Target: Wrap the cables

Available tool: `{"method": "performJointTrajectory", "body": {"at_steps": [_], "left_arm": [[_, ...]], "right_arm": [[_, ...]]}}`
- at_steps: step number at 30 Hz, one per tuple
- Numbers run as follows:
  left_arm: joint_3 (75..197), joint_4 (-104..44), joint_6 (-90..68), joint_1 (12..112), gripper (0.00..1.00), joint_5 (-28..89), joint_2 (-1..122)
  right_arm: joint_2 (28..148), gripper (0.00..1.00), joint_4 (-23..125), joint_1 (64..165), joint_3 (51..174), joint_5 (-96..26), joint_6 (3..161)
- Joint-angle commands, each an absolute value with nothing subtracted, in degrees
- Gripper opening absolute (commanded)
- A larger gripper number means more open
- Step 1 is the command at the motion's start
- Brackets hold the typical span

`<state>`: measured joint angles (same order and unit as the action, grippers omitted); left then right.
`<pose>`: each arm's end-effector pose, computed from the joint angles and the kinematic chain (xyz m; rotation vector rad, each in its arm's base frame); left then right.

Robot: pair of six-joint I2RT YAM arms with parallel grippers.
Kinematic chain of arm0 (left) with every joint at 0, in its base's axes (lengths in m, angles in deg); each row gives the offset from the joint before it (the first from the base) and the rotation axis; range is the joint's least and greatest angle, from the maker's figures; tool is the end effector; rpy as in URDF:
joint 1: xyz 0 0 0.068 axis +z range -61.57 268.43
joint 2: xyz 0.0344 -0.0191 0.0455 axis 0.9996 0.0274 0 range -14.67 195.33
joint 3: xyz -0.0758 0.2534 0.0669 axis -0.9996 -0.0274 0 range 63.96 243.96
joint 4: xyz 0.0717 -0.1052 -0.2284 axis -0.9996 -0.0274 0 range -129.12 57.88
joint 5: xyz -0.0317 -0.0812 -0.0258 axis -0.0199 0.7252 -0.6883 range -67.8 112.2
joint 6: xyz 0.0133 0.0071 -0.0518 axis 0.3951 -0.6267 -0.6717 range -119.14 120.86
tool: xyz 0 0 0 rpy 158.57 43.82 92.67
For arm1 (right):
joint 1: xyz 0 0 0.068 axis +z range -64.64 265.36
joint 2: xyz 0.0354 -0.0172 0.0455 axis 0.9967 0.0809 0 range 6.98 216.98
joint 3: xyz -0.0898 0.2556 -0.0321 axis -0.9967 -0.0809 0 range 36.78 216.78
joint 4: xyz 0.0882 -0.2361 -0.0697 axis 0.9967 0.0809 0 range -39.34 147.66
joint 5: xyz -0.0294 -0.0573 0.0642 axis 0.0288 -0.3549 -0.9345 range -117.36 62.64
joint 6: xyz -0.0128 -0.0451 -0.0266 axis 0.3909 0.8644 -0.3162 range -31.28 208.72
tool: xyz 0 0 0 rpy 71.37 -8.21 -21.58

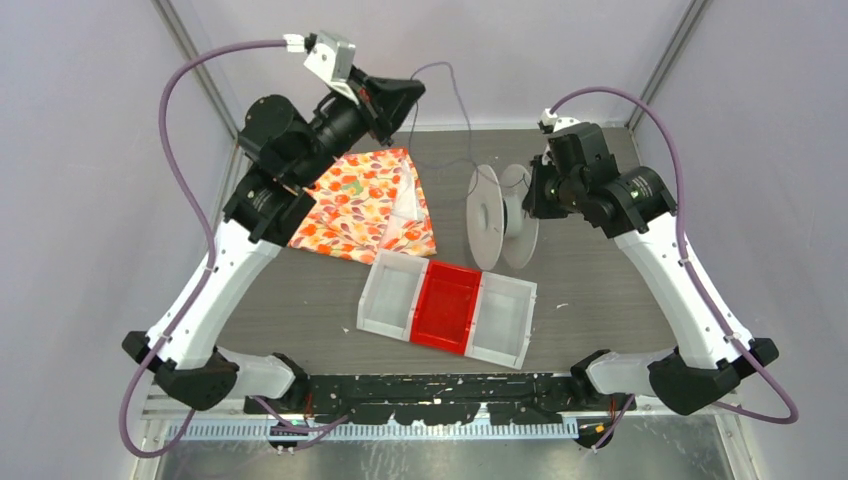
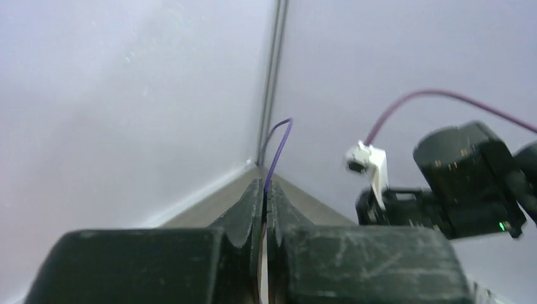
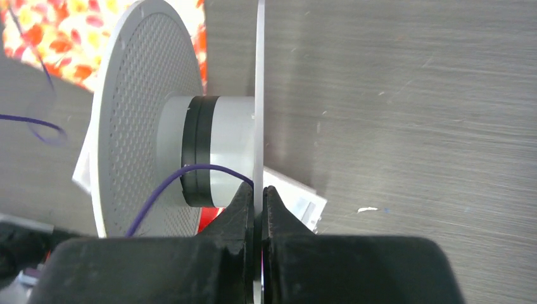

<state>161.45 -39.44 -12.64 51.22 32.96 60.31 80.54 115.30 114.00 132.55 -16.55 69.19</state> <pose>0.2032 -0.1627 0.5462 0.4409 1.2890 -0.8725 0.2050 0.1042 0.4414 -0.0871 2.3031 0.2153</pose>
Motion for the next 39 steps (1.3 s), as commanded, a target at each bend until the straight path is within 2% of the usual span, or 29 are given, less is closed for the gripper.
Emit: {"method": "performJointTrajectory", "body": {"at_steps": [1, 6, 10, 14, 18, 25, 29, 34, 37, 39], "left_arm": [[164.23, -33.82, -14.8, 54.46, 0.0, 32.62, 69.46], [170.64, -27.62, -29.09, 62.87, 0.0, 37.83, 81.2], [174.58, -31.56, -28.67, 63.65, 0.0, 40.61, 87.03], [170.97, -31.95, -28.07, 63.65, 0.0, 41.93, 87.98], [167.71, -35.21, -28.2, 63.5, 0.0, 47.66, 87.71], [162.8, -39.1, -26.16, 61.1, 0.0, 52.65, 85.31], [156.87, -39.55, -24.98, 59.39, 0.0, 55.23, 82.71], [149.57, -39.95, -24.69, 57.29, 0.0, 57.64, 81.15], [147.02, -41.26, -23.46, 55.63, 0.0, 57.19, 79.3], [147.79, -47.49, -19.07, 52.96, 0.0, 53.53, 78.51]], "right_arm": [[76.06, 0.01, 115.21, 114.11, 134.87, -32.21, 71.14], [73.41, 0.01, 121.68, 114.17, 140.86, -36.24, 72.28], [70.47, 0.01, 122.61, 114.13, 144.36, -33.92, 71.61], [68.42, 0.0, 120.45, 114.21, 148.38, -32.02, 70.96], [65.82, 0.0, 112.22, 114.16, 148.99, -21.35, 67.61], [65.58, 0.0, 98.96, 114.15, 147.8, -10.98, 64.5], [64.95, 0.01, 91.14, 114.12, 144.65, 0.25, 62.85], [65.74, 0.0, 84.43, 114.1, 141.77, 7.76, 61.95], [67.74, 0.01, 83.33, 114.11, 141.59, 12.73, 63.63], [68.7, 0.01, 81.2, 114.1, 140.52, 15.14, 64.23]]}}
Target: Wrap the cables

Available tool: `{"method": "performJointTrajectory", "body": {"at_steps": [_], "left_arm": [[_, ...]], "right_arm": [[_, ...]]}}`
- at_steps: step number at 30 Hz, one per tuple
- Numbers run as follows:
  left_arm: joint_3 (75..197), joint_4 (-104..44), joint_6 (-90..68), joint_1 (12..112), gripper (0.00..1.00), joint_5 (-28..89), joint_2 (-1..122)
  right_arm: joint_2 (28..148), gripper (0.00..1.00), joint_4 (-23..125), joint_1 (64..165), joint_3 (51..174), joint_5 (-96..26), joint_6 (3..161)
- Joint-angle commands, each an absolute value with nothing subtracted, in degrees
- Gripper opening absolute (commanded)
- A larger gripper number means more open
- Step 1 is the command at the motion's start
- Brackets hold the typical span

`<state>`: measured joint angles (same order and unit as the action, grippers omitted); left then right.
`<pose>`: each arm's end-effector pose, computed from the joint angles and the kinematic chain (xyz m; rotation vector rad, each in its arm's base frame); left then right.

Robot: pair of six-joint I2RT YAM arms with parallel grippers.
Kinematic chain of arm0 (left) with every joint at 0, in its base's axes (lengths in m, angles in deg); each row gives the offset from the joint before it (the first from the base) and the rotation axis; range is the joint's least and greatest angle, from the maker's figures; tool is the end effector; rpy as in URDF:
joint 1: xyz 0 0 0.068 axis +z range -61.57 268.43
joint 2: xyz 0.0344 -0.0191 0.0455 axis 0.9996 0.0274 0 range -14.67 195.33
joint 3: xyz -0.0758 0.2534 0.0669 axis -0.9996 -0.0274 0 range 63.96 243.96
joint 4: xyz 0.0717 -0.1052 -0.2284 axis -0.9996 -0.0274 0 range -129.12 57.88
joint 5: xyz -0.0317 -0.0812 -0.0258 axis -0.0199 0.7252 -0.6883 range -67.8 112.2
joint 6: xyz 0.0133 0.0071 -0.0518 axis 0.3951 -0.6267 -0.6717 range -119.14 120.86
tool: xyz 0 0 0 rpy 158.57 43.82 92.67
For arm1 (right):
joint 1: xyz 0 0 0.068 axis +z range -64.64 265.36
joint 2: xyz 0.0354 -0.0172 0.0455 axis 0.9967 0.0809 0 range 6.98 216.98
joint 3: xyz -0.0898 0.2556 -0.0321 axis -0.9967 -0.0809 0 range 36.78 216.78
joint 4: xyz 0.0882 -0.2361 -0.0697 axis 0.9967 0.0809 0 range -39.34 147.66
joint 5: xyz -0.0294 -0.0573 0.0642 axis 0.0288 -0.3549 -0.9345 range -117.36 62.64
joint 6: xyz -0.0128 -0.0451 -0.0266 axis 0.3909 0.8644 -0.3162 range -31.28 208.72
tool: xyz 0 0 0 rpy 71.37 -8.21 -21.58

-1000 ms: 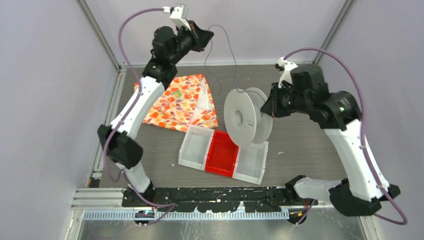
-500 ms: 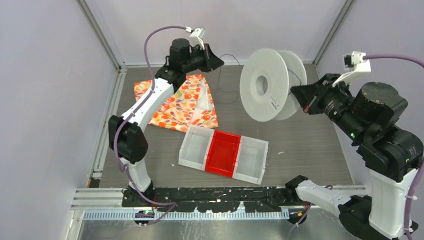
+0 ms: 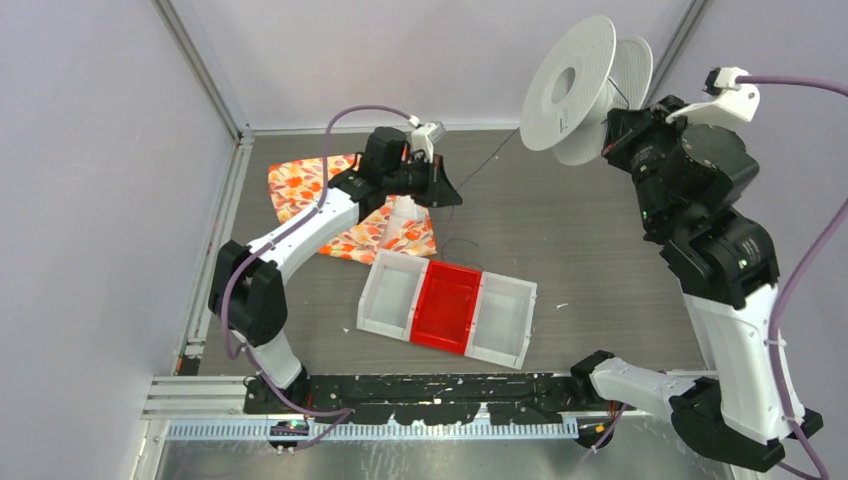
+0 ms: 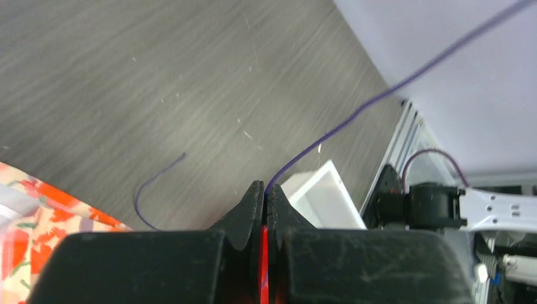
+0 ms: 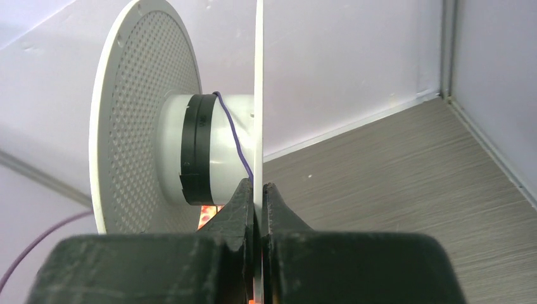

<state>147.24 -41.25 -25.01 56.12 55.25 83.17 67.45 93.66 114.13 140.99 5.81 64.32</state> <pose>0.3306 -0.2321 0.3297 0.5210 2.0604 -1.2039 0.1226 0.0450 0.5573 0.3951 1.5162 0.2806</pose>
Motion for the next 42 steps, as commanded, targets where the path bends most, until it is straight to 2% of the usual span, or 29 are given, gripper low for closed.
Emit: {"method": "performJointTrajectory", "body": {"at_steps": [1, 12, 25, 31, 42], "left_arm": [[148.44, -50.36, -16.7, 51.41, 0.0, 51.8, 78.53], [148.84, -55.22, -16.34, 47.25, 0.0, 54.42, 74.27], [164.74, -61.73, -14.72, 47.06, 0.0, 59.72, 72.47], [172.12, -61.72, -14.84, 47.04, 0.0, 59.77, 75.23], [187.31, -59.39, -15.11, 47.04, 0.0, 58.99, 85.19]], "right_arm": [[69.2, 0.0, 80.19, 114.14, 140.37, 15.91, 64.8], [78.87, 0.01, 83.21, 112.32, 145.32, 23.01, 75.73], [82.53, 0.0, 95.69, 111.23, 132.75, 8.56, 74.07], [76.68, 0.0, 96.47, 111.27, 125.38, -1.4, 74.53], [72.24, 0.01, 109.04, 111.22, 131.63, -22.17, 78.71]]}}
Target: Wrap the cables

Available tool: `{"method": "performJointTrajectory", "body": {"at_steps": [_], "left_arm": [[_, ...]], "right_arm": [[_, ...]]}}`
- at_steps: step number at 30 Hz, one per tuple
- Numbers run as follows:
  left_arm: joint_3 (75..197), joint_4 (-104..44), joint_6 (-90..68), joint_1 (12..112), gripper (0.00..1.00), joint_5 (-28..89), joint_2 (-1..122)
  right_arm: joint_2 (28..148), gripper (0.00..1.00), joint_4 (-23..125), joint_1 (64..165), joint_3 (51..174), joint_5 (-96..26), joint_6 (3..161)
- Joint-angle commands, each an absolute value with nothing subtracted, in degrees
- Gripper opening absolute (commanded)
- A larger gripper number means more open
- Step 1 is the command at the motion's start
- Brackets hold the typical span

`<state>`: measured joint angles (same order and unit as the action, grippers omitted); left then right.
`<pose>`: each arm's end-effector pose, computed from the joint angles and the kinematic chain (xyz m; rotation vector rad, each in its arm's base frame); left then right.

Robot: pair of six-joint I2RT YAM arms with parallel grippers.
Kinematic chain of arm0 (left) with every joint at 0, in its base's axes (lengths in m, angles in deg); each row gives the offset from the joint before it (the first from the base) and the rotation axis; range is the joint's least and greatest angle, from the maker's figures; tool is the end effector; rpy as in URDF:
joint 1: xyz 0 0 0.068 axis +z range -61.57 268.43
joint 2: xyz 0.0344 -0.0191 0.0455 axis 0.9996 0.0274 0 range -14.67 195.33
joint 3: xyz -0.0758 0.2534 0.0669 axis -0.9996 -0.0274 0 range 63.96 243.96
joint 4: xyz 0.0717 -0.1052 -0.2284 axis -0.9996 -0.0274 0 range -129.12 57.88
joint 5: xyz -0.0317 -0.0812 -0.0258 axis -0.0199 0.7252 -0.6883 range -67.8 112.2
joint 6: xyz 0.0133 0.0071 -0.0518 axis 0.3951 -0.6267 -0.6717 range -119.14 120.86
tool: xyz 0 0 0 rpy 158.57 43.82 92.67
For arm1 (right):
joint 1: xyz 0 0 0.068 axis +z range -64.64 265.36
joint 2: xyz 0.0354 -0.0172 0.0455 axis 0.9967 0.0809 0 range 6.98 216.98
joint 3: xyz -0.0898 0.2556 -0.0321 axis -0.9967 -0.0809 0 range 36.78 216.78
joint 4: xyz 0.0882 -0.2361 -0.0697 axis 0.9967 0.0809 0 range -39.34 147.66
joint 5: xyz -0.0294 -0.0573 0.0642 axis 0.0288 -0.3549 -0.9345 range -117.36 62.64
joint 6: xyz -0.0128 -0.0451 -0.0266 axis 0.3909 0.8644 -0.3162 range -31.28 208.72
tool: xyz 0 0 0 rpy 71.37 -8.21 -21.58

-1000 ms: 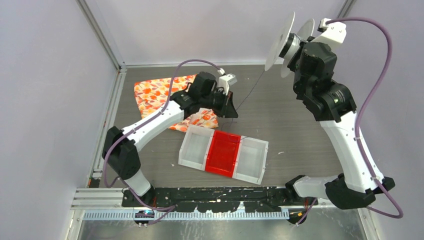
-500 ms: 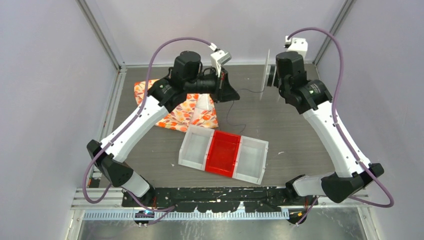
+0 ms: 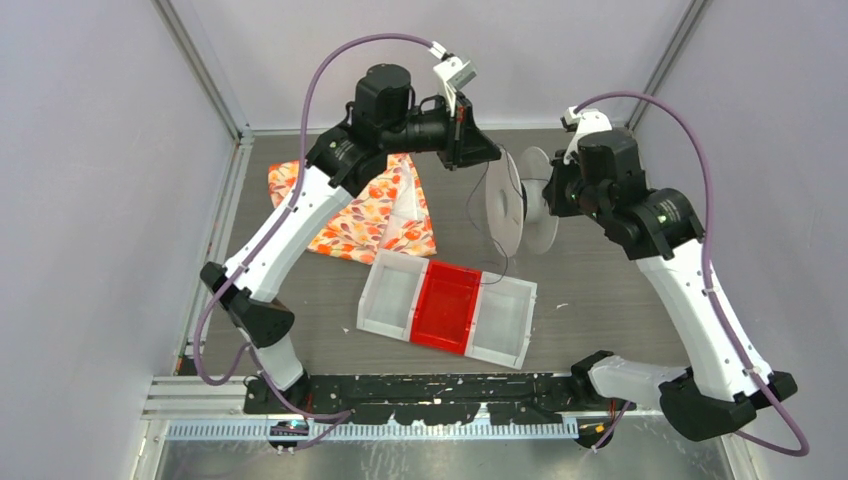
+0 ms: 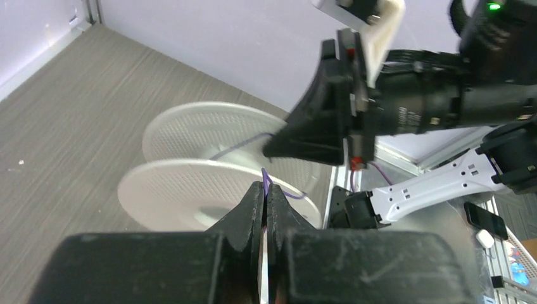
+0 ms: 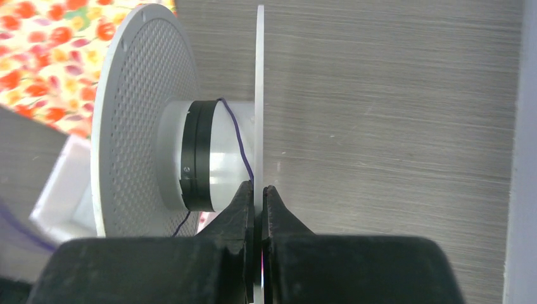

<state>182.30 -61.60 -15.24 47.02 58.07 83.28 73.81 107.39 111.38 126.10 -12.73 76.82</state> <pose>0.2614 -0.2584 0.5003 0.8828 1.6541 -1.2546 0.1920 0.0836 0.4444 -0.1189 2.1452 0.1082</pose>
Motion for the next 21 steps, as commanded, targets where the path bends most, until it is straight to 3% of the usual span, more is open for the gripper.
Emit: {"method": "performJointTrajectory", "body": {"at_steps": [1, 12, 21], "left_arm": [[188.61, -59.45, -14.95, 47.04, 0.0, 58.96, 85.98], [191.68, -60.98, -11.68, 47.45, 0.0, 58.93, 88.27], [183.93, -60.5, -11.0, 48.66, 0.0, 63.39, 86.12]], "right_arm": [[72.2, 0.01, 110.11, 111.2, 132.23, -23.71, 78.88], [69.21, 0.01, 120.0, 111.27, 138.76, -34.65, 82.76], [64.12, 0.01, 117.43, 111.22, 142.65, -36.54, 80.57]]}}
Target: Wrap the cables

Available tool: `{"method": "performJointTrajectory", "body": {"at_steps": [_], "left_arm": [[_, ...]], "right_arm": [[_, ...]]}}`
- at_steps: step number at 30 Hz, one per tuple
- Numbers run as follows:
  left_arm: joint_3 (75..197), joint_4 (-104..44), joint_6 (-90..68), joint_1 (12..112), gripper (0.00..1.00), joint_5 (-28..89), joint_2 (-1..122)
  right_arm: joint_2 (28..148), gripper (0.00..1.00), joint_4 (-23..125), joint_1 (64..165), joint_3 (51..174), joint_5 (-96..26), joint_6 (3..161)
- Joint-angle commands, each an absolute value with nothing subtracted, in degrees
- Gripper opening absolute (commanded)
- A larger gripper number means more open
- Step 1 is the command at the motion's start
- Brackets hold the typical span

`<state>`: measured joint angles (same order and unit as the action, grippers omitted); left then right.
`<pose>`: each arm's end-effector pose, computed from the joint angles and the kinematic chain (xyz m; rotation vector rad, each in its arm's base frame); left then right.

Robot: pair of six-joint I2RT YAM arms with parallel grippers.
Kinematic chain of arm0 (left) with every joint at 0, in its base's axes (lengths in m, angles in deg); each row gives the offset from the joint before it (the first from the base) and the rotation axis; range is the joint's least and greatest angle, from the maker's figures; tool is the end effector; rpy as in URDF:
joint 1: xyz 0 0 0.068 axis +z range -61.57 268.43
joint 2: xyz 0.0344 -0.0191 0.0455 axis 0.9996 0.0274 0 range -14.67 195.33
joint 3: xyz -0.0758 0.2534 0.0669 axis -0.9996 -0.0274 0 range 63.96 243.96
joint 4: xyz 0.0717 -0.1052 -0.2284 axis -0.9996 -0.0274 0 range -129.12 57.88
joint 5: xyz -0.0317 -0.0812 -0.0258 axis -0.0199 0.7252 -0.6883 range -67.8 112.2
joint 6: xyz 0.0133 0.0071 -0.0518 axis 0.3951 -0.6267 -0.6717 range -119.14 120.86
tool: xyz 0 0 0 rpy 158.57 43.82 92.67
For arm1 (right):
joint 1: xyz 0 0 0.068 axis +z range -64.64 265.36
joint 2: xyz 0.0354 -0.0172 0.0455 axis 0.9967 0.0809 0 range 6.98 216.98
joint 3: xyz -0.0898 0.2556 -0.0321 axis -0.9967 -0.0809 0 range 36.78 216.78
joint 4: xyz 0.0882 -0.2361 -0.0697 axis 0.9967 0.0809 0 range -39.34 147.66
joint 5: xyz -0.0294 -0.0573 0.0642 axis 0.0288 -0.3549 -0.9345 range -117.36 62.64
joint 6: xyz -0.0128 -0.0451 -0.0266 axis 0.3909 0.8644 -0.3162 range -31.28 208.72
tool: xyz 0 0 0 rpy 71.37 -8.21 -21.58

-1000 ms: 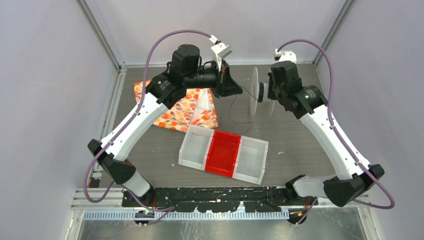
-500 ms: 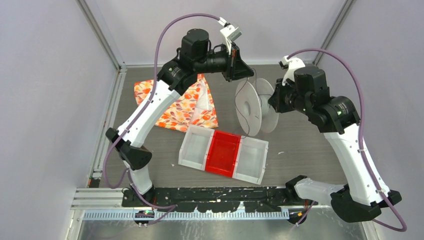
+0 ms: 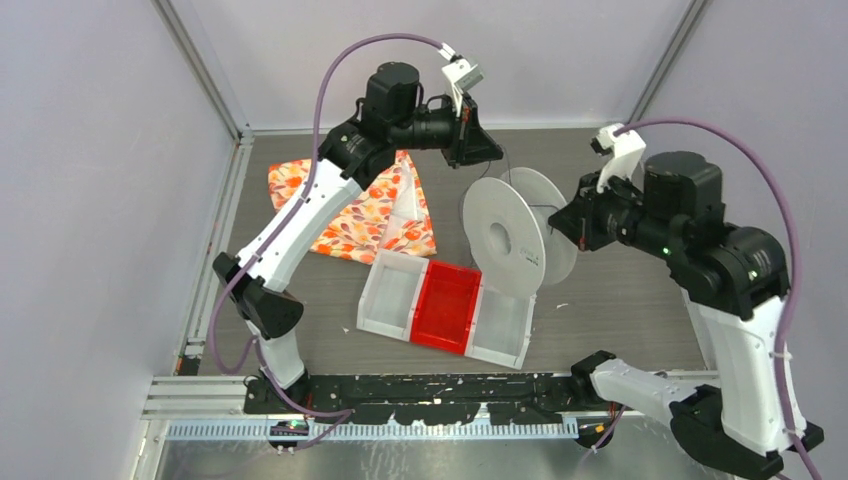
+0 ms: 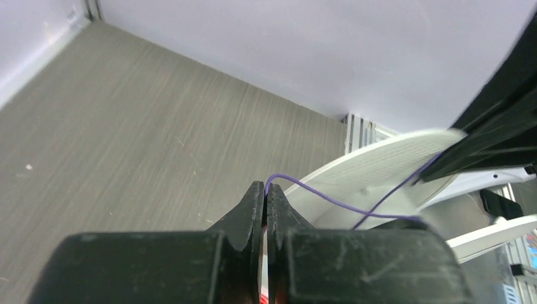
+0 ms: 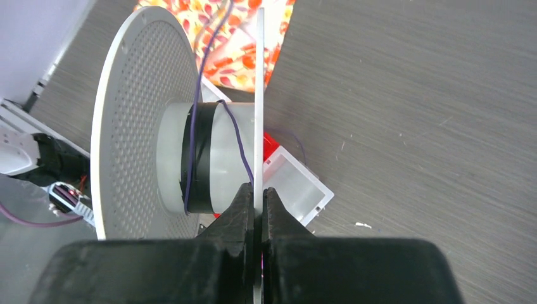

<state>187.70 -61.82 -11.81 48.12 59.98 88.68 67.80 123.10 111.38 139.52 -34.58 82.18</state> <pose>0.2837 -0.2694 0.4954 0.9341 1.6159 -1.2283 0.1128 0.0599 0.4968 -0.4366 2.0894 0.4709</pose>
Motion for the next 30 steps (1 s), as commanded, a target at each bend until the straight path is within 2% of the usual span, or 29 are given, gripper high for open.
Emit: {"method": "performJointTrajectory", "body": {"at_steps": [1, 4, 7, 12, 14, 17, 24, 30], "left_arm": [[182.7, -59.52, -11.27, 48.7, 0.0, 63.72, 85.6], [181.16, -58.94, -11.87, 48.78, 0.02, 61.87, 85.04], [182.33, -60.32, -12.55, 49.54, 0.17, 62.15, 86.01], [180.51, -55.69, -17.48, 52.39, 0.32, 62.23, 85.18], [177.94, -51.95, -20.86, 54.43, 0.5, 61.32, 84.26], [173.99, -47.61, -25.44, 57.4, 0.62, 61.28, 83.15], [163.66, -37.9, -31.63, 60.98, 0.72, 62.13, 81.1], [158.16, -34.79, -31.74, 61.01, 0.73, 62.61, 79.88]], "right_arm": [[63.54, 0.01, 115.86, 111.21, 142.42, -36.05, 79.62], [61.59, 0.01, 110.93, 111.23, 141.5, -34.61, 76.83], [61.2, 0.0, 108.52, 111.28, 142.39, -32.86, 73.8], [60.96, 0.0, 105.7, 111.2, 143.04, -29.45, 70.98], [60.63, 0.01, 103.78, 111.2, 142.41, -27.81, 69.99], [60.66, 0.01, 101.56, 111.2, 142.09, -24.05, 68.86], [62.17, 0.01, 97.34, 111.24, 143.45, -22.33, 67.6], [64.57, 0.01, 96.72, 111.21, 145.23, -21.17, 66.71]]}}
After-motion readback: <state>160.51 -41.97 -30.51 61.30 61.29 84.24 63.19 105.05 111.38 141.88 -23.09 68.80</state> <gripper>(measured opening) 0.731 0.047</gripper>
